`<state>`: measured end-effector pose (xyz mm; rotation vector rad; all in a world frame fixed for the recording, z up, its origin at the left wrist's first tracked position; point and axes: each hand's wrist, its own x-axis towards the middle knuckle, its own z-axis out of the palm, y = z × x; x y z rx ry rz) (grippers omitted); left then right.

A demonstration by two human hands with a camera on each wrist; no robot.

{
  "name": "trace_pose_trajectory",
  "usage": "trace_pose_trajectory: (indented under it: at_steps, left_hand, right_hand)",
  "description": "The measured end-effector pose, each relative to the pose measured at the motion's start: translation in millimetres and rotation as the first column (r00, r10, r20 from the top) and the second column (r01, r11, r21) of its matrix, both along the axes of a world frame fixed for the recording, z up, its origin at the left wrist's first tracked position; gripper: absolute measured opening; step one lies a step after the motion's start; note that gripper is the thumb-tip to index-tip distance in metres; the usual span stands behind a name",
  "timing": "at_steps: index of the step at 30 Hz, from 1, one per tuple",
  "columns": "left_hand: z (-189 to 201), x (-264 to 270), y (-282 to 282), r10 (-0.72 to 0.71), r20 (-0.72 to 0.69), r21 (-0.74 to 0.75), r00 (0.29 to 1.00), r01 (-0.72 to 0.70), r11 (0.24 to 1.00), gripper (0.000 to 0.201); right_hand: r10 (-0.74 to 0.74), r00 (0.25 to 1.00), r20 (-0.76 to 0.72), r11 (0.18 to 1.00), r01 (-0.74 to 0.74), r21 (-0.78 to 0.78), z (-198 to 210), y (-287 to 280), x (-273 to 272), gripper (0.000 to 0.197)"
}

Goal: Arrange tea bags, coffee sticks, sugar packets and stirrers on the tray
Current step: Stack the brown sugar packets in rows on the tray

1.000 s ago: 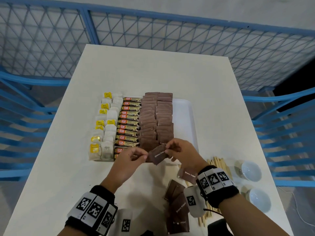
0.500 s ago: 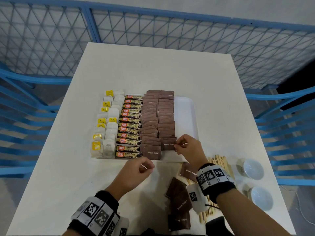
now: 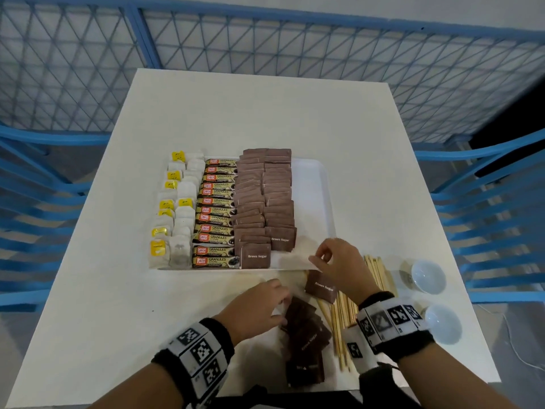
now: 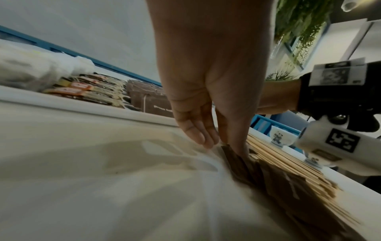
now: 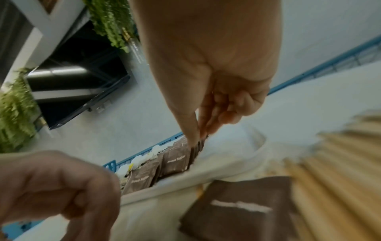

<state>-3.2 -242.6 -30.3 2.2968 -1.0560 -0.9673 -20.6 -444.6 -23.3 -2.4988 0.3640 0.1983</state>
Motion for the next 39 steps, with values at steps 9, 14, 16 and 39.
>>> trace_pose_trajectory:
  at_steps: [9, 14, 16, 39]
  left_hand:
    - [-6.9, -9.5, -26.7, -0.055, 0.137, 0.111, 0.989, 0.040, 0.993, 0.058]
    - [-10.5, -9.0, -25.2, 0.042, 0.065, 0.077, 0.997, -0.047, 0.996, 0.044]
    - [-8.2, -6.9, -20.2, 0.094, -0.010, 0.012, 0.996, -0.094, 0.996, 0.026]
    - [-4.6, -31.5, -48.7, -0.169, 0.124, 0.255, 0.978, 0.133, 0.958, 0.067]
  right_hand:
    - [0.143, 0.964, -0.223, 0.924, -0.211, -0.320, 2.9, 2.7, -32.9, 0.044]
    - [0.130, 0.966, -0.225, 0.901, -0.209, -0.379, 1.5, 7.8, -35.6, 0.045]
    - [0.130, 0.965, -0.228, 0.907, -0.208, -0.365, 1.2, 6.2, -35.4, 0.044]
    - [-0.077, 0.980, -0.181, 0.997, 0.073, -0.026, -5.9, -1.6, -29.6, 0.025]
